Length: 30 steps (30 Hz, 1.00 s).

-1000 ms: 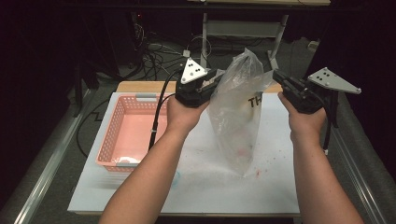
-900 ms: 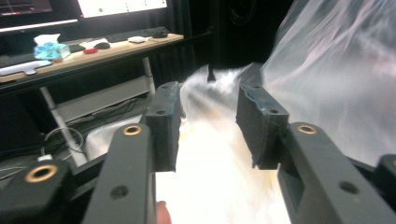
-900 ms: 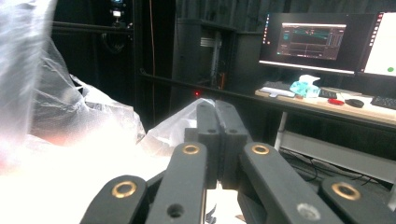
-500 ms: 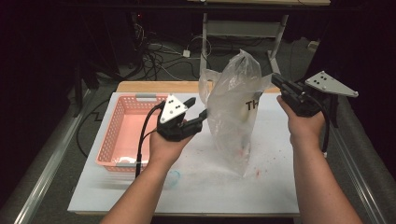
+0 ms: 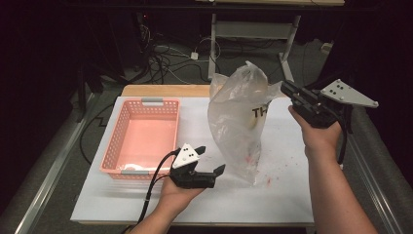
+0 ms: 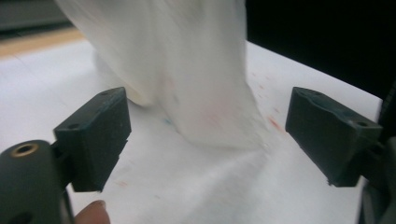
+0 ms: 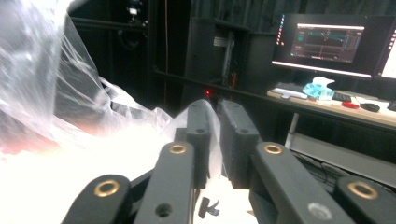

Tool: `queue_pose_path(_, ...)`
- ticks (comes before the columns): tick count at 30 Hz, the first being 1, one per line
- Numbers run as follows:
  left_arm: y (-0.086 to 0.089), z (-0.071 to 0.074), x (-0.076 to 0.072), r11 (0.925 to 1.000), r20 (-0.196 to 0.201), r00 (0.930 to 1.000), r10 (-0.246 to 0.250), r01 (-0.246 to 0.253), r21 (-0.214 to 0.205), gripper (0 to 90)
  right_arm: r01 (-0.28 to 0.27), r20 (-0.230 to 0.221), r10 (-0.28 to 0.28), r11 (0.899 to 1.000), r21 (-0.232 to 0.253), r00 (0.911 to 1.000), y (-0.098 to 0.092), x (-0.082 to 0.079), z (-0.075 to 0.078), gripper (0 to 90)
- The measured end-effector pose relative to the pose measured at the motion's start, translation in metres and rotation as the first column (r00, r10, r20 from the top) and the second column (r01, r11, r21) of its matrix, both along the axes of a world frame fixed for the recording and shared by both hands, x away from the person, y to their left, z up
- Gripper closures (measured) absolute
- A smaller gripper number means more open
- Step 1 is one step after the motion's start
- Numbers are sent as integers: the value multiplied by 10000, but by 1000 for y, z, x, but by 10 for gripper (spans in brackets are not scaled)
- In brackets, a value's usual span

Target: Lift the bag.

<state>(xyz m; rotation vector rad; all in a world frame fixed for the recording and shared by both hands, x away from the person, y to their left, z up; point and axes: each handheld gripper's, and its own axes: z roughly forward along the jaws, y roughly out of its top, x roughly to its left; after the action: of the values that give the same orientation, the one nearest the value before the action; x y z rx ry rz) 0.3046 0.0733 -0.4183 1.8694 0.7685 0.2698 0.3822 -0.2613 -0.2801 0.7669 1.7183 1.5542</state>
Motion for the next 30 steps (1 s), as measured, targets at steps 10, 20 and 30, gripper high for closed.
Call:
queue_pose_path(10, -7, -22, -4, 9971, 19, 9995, 322, -323, 687, 0, -427, -227, 424, 9990, -117, 9988, -2, -21, -10, 579)
queue_pose_path(20, -5, -25, -6, 9968, 207, 9988, 438, -451, 667, 0, -800, -1097, 724, 9946, -665, 9913, 1, -26, -63, 354)
queue_pose_path(30, 2, -34, -14, 9959, 337, 9986, 412, -438, 787, 0, -874, -2130, 672, 9924, -868, 9747, -4, -36, -113, 152)
